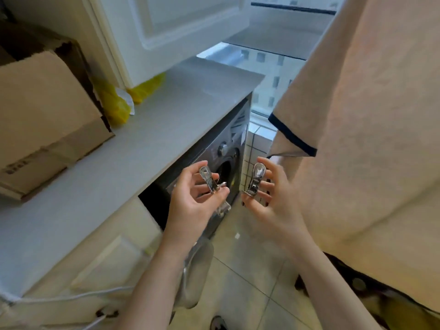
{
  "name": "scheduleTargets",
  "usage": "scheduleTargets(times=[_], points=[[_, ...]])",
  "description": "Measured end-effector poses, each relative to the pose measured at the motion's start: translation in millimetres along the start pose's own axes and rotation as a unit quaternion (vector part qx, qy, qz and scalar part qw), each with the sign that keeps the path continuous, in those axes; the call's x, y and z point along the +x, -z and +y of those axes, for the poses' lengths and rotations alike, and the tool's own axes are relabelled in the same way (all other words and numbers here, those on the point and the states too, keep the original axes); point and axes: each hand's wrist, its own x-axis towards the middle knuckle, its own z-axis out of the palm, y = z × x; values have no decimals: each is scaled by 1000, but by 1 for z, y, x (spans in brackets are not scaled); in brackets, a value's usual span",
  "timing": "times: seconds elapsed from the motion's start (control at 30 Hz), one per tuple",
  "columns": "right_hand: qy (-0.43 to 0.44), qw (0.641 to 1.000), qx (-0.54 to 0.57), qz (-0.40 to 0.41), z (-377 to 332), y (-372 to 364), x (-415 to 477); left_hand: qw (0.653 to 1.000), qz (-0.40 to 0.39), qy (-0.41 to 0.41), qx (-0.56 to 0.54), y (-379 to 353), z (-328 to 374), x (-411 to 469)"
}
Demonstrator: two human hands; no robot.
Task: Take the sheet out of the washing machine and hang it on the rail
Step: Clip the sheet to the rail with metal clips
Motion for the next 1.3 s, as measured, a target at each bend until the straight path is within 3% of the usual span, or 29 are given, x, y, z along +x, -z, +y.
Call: scheduleTargets(times=[0.3,0.7,1.1,1.3], points=[[-68,990,-47,118,51,119,-59,995,-91,-1,27,-123,11,-39],[-74,980,-114,146,88,276,-126,991,-134,-20,-16,-275,39,-102],[-55,961,-195,189,78,360,-87,981,-149,-101,67,-334,89,-66],[-12,947,-248,205,40,394,-36,971,-151,-179,51,-350,125,-11]])
